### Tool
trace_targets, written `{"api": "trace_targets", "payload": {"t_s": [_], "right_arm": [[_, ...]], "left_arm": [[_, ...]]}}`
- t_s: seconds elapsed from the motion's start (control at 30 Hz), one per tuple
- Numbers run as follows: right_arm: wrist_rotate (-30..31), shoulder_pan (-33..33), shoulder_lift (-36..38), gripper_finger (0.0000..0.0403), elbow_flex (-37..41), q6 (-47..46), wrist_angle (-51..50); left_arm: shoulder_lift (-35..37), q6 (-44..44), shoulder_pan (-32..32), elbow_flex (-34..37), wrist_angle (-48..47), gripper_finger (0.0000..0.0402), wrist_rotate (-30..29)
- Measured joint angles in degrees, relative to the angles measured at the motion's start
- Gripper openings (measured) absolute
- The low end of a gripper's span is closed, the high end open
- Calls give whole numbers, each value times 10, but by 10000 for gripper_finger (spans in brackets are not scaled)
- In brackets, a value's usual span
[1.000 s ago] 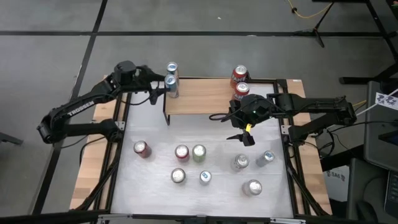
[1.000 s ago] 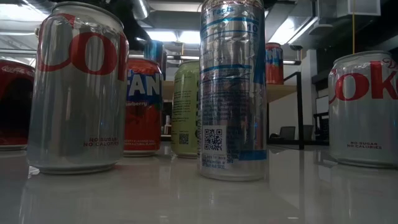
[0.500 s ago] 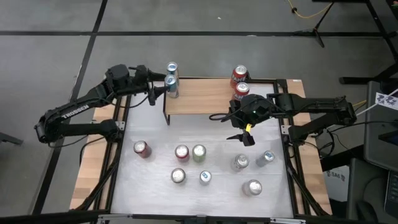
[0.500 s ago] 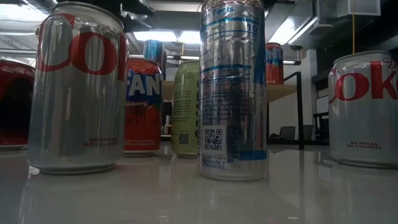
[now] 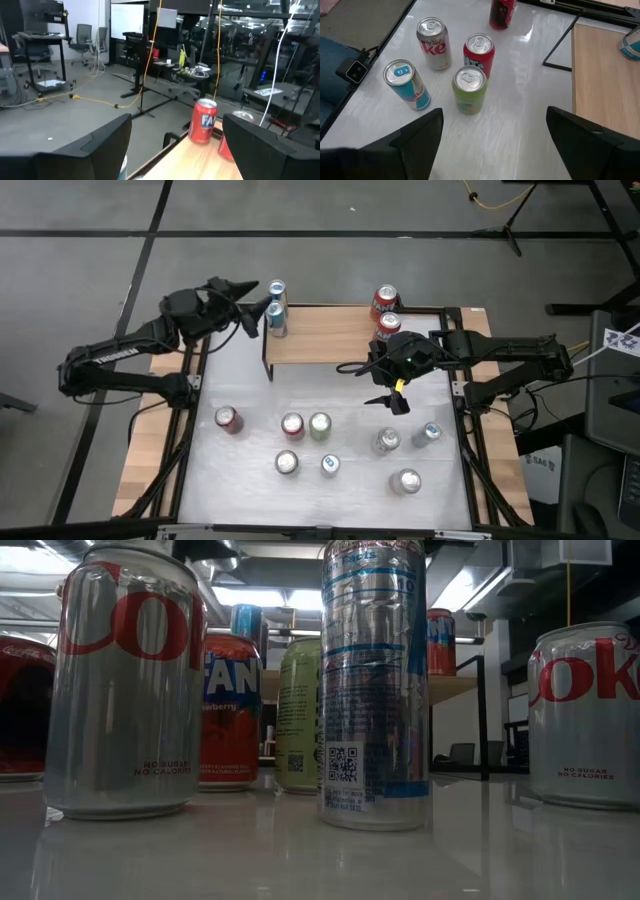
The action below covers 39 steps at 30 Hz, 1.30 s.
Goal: Sort soda cans
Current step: Put the bottom left blue soda can on the shelf aligned with the blue soda can
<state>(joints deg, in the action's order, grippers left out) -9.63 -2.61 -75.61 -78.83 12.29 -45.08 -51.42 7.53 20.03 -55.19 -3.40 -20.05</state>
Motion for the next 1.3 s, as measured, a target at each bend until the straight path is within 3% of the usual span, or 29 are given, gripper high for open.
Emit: {"api": "trace_targets", "payload": {"t_s": [0.17, 0.37, 0.53, 0.8, 1.3], "right_arm": [[0, 0, 0, 344, 0, 0, 0], [0, 0, 0, 344, 0, 0, 0], [0, 0, 0, 344, 0, 0, 0], [0, 0, 0, 344, 0, 0, 0], [0, 0, 0, 344, 0, 0, 0]], "left_arm": [[-66, -1, 9, -116, -115, 307, 0], [-177, 9, 44, -283, -357, 307, 0], [-254, 59, 65, -371, -512, 307, 0], [-301, 75, 66, -387, -546, 307, 51], [-300, 116, 57, -375, -577, 307, 45]]}}
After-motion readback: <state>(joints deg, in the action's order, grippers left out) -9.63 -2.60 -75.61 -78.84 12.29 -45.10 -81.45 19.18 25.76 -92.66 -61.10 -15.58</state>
